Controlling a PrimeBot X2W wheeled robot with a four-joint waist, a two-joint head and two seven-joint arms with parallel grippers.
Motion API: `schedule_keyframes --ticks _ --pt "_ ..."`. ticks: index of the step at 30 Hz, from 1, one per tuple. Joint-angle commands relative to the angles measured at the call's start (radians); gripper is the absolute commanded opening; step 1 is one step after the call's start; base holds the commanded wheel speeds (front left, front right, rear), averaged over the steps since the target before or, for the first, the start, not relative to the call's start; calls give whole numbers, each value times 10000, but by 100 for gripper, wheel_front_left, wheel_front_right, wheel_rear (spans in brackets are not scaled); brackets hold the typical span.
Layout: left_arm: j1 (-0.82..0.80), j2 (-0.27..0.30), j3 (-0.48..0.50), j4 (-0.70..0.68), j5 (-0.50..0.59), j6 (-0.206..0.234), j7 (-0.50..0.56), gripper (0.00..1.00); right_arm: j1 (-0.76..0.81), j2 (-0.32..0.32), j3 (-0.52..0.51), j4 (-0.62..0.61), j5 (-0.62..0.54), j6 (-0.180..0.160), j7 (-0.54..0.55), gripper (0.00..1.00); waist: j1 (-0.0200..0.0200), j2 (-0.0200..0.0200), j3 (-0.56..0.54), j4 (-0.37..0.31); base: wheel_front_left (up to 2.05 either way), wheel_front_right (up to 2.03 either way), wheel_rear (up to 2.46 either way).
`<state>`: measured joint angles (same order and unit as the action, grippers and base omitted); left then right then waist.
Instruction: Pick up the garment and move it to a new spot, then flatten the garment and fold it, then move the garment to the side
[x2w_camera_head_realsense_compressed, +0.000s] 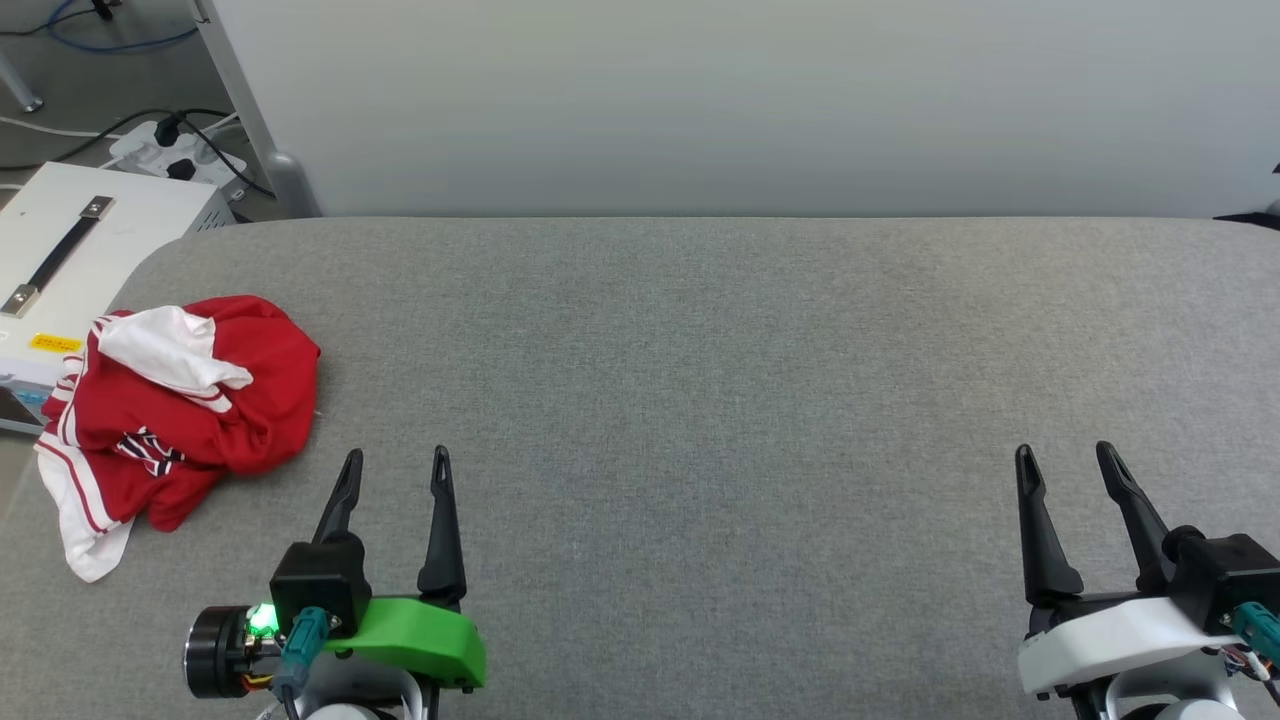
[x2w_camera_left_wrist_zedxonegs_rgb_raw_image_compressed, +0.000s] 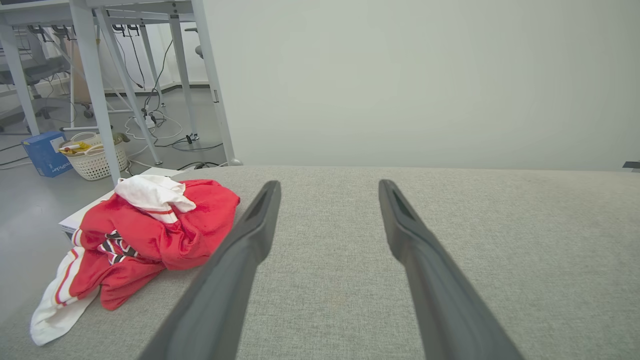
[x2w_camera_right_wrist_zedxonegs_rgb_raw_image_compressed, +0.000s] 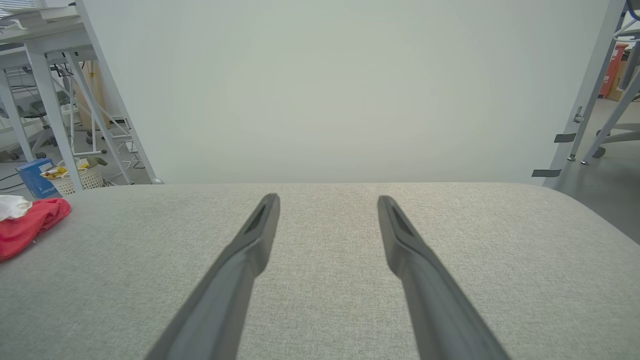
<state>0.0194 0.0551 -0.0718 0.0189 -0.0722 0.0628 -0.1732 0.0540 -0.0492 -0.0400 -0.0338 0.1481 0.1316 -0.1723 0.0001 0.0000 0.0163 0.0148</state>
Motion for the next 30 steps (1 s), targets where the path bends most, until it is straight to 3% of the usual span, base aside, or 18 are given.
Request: schedule_keyframes --ticks 1,30 --pt "15 -34 -40 14 -77 83 -93 100 106 -8 -18 14 -37 -7 -113 100 -1 0 2 6 0 0 0" --pt "42 -45 -311 142 -253 234 -685 100 223 -10 -156 199 104 -9 -697 100 -1 0 143 39 0 0 0"
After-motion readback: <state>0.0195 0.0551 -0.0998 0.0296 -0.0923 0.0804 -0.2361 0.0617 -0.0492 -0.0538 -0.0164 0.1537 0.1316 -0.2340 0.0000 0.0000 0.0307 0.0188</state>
